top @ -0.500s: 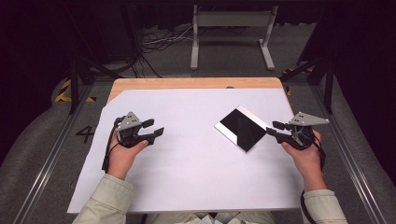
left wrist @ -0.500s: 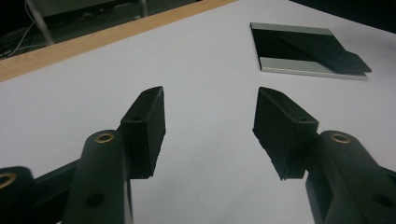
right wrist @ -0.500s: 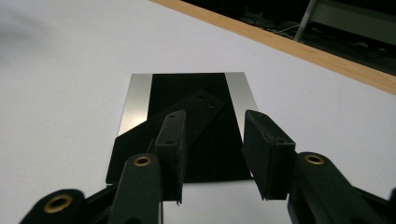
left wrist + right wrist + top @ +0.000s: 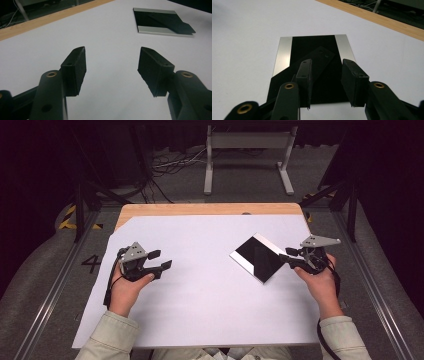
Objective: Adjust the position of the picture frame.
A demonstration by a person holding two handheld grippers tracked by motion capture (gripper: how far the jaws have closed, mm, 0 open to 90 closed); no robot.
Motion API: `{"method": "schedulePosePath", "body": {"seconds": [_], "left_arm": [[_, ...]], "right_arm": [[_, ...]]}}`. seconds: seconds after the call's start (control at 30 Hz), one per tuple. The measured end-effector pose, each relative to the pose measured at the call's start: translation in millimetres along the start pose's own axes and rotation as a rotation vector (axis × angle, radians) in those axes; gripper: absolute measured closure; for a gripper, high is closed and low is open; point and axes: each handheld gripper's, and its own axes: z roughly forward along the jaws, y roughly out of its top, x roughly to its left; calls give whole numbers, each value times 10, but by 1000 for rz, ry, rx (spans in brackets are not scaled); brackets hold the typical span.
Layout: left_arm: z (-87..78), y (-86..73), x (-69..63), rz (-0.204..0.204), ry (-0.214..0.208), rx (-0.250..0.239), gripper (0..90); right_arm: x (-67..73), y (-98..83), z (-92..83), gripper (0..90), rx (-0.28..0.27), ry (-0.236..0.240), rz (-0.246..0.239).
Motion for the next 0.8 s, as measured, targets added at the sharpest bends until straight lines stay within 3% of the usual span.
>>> {"method": "schedulePosePath", "body": {"seconds": [0.13,0.17,0.47,0.8], "left_arm": [[-71,-36,7,-8,4,3,434],[-104,-60,11,-16,4,10,441],[-207,-114,37,-39,12,12,461],[-213,-123,59,-48,4,15,463]], "right_arm": [[-34,105,76,640,29,17,8],[-47,166,111,705,52,30,-3],[-99,371,260,898,128,29,-4],[-282,547,518,900,231,5,58]]}}
